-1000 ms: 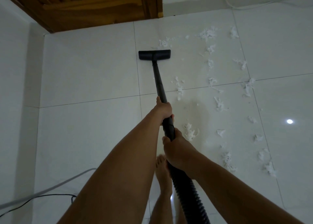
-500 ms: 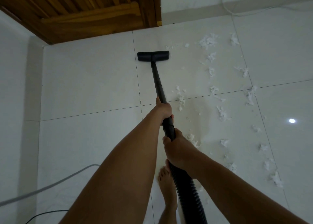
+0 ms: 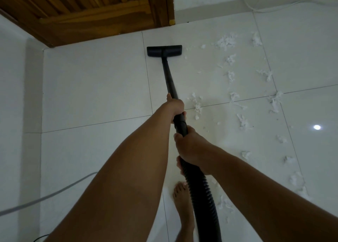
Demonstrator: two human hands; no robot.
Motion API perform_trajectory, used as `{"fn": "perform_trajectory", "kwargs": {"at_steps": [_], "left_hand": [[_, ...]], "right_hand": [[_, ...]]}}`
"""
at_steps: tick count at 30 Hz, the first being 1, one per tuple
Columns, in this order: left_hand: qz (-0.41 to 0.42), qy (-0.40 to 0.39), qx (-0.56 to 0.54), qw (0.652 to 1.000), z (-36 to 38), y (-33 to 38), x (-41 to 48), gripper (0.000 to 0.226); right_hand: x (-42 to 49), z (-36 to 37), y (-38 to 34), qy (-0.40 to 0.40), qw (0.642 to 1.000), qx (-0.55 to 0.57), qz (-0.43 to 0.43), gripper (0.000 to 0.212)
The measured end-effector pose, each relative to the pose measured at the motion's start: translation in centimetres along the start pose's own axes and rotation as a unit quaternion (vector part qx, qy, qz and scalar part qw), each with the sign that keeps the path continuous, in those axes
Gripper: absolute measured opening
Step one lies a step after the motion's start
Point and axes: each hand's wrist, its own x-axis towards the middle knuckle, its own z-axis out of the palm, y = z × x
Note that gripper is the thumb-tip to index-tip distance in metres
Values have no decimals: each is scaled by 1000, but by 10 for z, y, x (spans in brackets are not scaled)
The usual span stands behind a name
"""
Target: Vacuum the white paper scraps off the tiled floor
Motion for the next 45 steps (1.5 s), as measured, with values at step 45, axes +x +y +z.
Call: {"fn": "perform_trajectory", "kwargs": {"at_steps": [45], "left_hand": [[3,-10,39,999,-28,79,22,65]], "right_hand": [[5,-3,-89,-11,999,34,33,30]]}}
